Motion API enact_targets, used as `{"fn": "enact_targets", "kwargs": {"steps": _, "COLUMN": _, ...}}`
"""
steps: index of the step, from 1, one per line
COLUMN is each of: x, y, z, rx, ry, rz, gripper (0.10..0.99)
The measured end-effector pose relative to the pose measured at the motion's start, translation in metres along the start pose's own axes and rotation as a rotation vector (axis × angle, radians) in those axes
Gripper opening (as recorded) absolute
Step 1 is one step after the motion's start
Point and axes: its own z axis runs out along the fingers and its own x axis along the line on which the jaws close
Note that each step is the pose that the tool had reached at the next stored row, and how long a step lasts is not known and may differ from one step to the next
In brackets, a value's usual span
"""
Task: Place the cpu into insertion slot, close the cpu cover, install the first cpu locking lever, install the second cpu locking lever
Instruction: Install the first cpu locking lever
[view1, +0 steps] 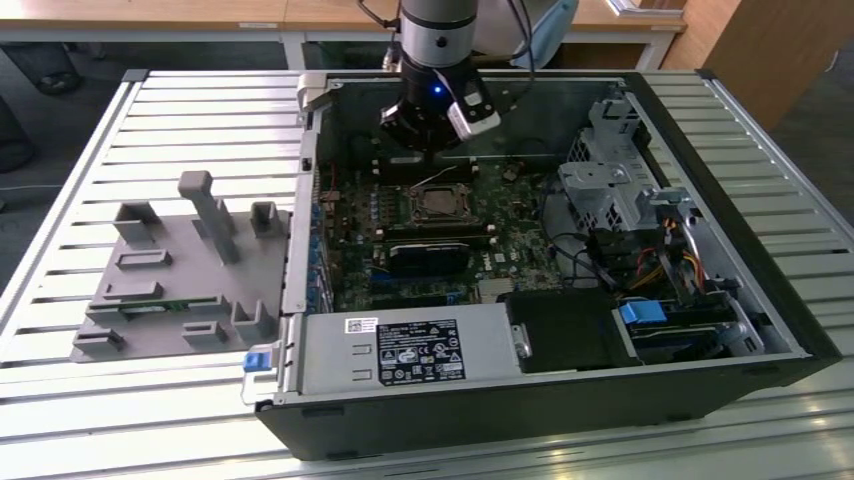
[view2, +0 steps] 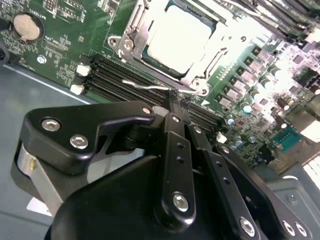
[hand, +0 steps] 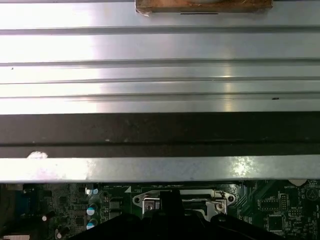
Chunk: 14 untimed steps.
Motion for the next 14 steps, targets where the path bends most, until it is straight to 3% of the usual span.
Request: {"fn": "enact_targets", "kwargs": {"steps": 14, "x": -0.01, "y": 0.0022, "z": 0.0082, "rx": 0.0, "ry": -0.0002, "rz": 0.0, "gripper": 0.106}}
